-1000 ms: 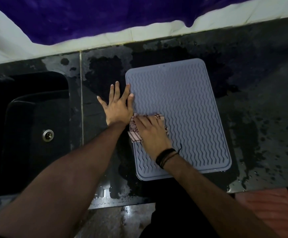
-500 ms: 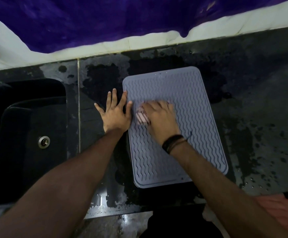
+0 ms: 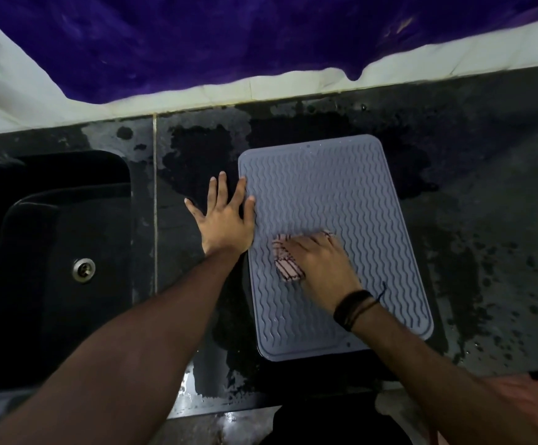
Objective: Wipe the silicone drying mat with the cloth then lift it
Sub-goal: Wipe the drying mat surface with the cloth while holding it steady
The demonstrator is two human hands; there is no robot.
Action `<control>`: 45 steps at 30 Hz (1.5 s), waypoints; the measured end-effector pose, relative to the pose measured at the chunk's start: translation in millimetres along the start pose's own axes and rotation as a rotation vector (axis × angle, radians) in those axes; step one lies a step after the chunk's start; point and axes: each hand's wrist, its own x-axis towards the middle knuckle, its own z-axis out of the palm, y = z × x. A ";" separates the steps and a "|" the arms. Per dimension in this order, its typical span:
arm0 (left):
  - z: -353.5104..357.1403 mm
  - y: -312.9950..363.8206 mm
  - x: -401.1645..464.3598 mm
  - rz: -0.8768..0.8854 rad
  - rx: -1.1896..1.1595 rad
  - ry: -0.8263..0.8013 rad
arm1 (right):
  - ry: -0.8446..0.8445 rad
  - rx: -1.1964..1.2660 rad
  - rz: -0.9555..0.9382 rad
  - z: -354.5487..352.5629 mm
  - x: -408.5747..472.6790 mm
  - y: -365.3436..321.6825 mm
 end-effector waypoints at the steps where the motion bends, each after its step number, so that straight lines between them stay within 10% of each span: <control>1: -0.4 -0.2 0.3 0.001 -0.004 0.000 | -0.008 0.010 -0.004 -5.4 7.0 0.9; 7: -2.1 -0.1 1.5 -0.002 0.024 -0.009 | 0.208 0.026 0.092 -32.6 105.2 -0.8; 31: -4.6 1.9 -0.5 -0.013 -0.011 0.002 | 0.087 -0.039 -0.057 -14.0 175.2 -4.5; 38: 1.2 -1.6 0.7 0.015 -0.014 0.016 | 0.191 -0.055 0.159 -23.3 145.5 81.5; 45: 6.2 -4.6 2.6 0.052 -0.058 0.049 | 0.244 0.092 0.382 -14.1 168.0 25.7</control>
